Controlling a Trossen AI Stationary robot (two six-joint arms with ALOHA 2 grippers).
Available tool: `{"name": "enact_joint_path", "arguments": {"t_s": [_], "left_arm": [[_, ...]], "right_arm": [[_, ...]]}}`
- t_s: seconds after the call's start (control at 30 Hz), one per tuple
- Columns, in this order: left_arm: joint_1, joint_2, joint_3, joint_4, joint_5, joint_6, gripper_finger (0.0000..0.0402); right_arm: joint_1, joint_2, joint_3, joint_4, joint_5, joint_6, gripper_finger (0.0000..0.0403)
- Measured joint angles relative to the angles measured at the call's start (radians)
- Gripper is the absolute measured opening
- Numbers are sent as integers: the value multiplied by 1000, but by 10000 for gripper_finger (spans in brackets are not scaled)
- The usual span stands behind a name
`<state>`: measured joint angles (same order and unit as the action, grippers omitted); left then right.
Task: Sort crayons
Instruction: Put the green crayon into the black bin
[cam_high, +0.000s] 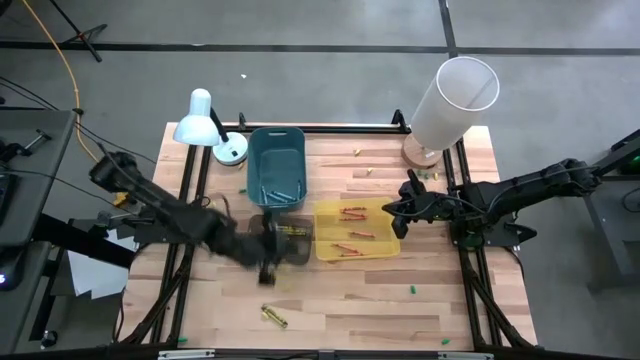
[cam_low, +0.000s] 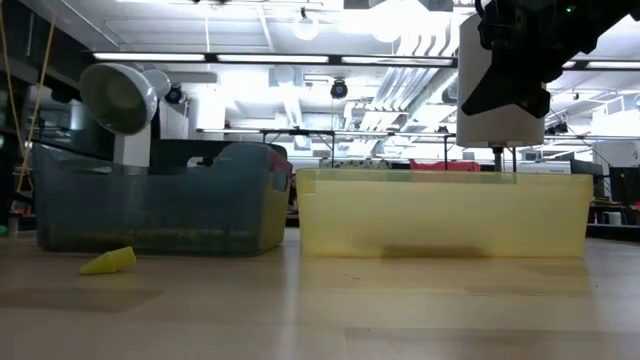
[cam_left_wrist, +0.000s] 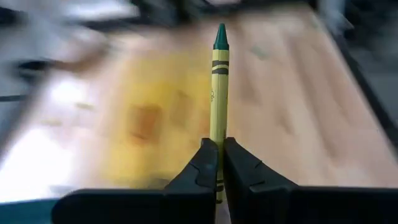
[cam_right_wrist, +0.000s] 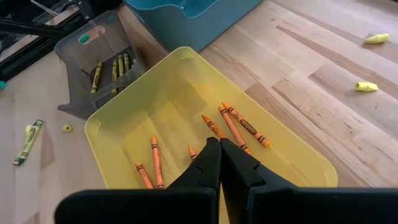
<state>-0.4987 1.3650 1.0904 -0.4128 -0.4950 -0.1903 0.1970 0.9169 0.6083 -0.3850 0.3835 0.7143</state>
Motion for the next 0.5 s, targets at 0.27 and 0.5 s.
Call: {"name": "enact_joint_path", "arguments": {"t_s": [0.27, 0.5], "left_arm": [[149, -136, 0, -26, -42, 39, 0], [161, -55, 1, -285, 143, 5, 0]], "right_arm": [[0, 0, 0, 0, 10, 3, 0], [0, 0, 0, 1, 11, 3, 0]]}}
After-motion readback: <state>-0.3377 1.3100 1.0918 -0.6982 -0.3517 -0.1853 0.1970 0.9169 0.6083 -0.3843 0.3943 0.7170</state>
